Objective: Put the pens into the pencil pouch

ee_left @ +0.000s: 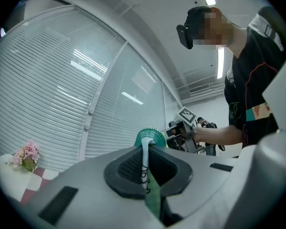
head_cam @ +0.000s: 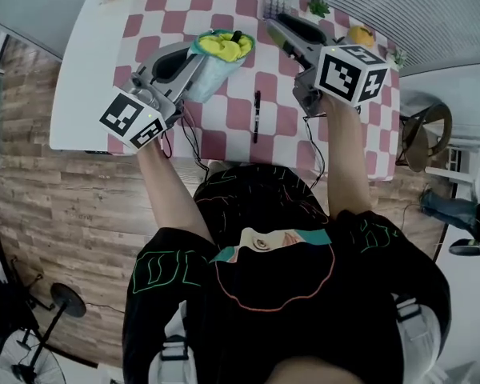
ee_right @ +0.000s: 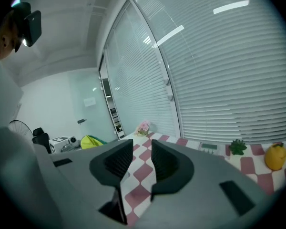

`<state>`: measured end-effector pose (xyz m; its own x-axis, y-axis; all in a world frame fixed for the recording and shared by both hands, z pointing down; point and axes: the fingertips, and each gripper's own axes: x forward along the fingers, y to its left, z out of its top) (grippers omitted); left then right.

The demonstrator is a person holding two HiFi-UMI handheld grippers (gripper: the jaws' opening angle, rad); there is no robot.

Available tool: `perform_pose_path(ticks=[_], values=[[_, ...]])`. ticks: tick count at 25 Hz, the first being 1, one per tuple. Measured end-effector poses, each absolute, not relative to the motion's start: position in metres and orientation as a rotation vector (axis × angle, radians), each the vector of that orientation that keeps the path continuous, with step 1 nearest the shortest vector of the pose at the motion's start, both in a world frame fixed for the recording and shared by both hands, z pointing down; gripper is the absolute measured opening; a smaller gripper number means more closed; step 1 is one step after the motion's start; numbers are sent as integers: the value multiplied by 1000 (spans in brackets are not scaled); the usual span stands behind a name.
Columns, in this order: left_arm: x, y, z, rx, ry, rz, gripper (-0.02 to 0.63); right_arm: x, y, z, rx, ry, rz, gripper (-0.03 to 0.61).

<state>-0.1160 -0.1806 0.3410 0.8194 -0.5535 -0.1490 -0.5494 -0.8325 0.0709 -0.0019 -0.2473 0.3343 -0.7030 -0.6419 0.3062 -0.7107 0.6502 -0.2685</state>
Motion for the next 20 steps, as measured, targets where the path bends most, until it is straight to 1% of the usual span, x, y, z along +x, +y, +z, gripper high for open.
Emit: perform_pose_path(ticks=[5,10,20], values=[[-115,-174,362,2960,-905,-151,6,-1,-240,375,1086,-2561,622,123],[-117,-170,372,2928,-890,-207,6,3,-233,413,1089,-2448,696,123],[-117,-152,398,2851,-867,-198,6,8,-203,493,1038,-2221,913,123]])
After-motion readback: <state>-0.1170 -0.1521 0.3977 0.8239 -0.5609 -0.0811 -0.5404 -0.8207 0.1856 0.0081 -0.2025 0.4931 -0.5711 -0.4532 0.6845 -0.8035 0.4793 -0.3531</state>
